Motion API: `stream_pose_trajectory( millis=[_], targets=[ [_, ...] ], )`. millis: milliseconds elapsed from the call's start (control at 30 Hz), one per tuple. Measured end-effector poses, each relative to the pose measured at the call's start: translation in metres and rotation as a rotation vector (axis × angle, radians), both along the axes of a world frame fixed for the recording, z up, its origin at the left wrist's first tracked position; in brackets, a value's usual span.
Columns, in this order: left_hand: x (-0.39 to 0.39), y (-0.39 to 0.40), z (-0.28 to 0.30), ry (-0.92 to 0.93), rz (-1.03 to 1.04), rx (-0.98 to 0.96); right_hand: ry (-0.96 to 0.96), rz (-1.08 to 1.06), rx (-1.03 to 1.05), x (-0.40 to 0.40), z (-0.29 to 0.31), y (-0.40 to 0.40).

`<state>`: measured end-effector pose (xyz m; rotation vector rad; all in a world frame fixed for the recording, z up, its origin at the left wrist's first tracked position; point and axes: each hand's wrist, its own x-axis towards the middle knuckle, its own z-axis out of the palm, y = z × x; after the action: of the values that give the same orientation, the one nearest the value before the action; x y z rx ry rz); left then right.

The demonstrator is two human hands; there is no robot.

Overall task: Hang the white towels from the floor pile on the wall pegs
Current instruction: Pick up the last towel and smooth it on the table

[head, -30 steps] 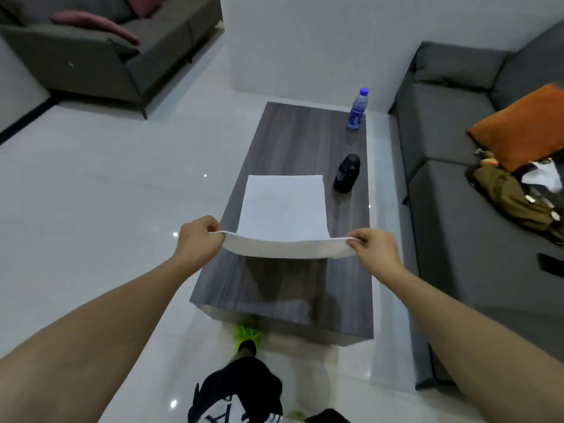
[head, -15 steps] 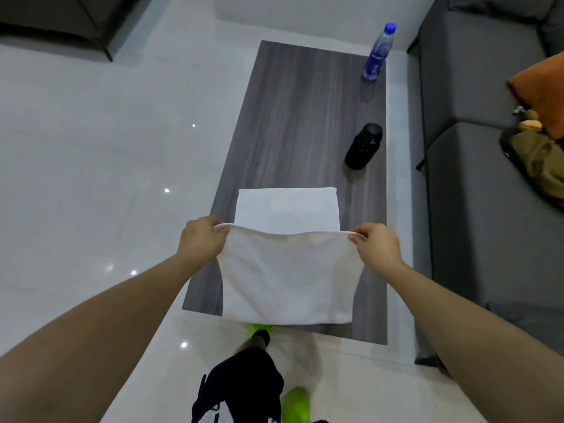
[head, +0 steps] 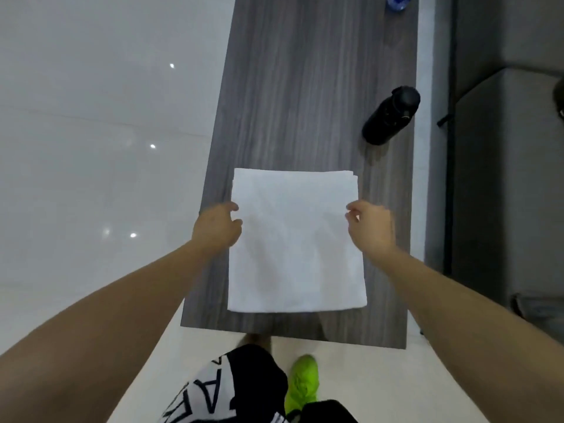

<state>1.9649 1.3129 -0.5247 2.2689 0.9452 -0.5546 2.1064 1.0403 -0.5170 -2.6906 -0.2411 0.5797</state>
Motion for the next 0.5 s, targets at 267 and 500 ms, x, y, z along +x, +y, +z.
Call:
stream_pose_trajectory(
  millis=[267,500],
  targets=[
    [-0.113,-0.108,-0.083,0.068,-0.352,-0.052,0.248,0.543,-0.139,-0.163,-0.101,-0.034],
    [-0.178,-0.165,-0.136,-0.063,-0.555,0.218,-0.206,0.556,0.001,-0.214,-0.167,-0.067]
  ],
)
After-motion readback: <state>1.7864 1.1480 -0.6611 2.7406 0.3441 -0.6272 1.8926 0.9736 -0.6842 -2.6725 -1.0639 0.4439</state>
